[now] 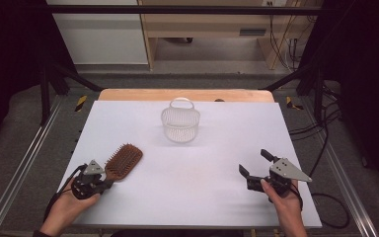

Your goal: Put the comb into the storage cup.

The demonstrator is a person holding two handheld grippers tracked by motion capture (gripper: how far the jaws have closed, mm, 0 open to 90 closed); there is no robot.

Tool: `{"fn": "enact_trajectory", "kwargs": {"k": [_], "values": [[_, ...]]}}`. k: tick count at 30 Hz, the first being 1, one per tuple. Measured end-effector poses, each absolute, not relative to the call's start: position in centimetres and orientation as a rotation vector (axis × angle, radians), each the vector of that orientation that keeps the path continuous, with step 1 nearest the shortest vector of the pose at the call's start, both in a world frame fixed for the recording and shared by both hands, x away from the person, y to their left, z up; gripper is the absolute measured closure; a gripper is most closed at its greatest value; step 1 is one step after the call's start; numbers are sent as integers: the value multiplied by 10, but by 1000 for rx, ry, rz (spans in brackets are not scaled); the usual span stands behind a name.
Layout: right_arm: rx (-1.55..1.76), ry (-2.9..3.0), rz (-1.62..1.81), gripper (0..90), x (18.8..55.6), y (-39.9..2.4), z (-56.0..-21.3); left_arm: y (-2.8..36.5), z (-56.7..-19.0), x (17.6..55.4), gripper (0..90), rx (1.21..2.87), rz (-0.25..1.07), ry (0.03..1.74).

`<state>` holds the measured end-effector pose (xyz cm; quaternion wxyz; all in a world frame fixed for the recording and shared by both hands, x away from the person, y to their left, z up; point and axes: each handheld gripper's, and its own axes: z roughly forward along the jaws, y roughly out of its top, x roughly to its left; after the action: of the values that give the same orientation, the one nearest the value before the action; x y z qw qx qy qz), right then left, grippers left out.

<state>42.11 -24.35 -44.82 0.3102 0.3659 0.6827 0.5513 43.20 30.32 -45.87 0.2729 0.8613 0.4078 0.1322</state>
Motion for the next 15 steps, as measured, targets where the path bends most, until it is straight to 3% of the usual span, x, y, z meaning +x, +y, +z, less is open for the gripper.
{"fn": "enact_trajectory", "kwargs": {"k": [9, 15], "values": [[967, 1804, 1457, 62, 421, -243, -448, 304, -452, 431, 894, 2321, 370, 1080], [973, 1801, 1459, 62, 421, -244, -448, 306, -430, 427, 760, 2320, 447, 1058]]}}
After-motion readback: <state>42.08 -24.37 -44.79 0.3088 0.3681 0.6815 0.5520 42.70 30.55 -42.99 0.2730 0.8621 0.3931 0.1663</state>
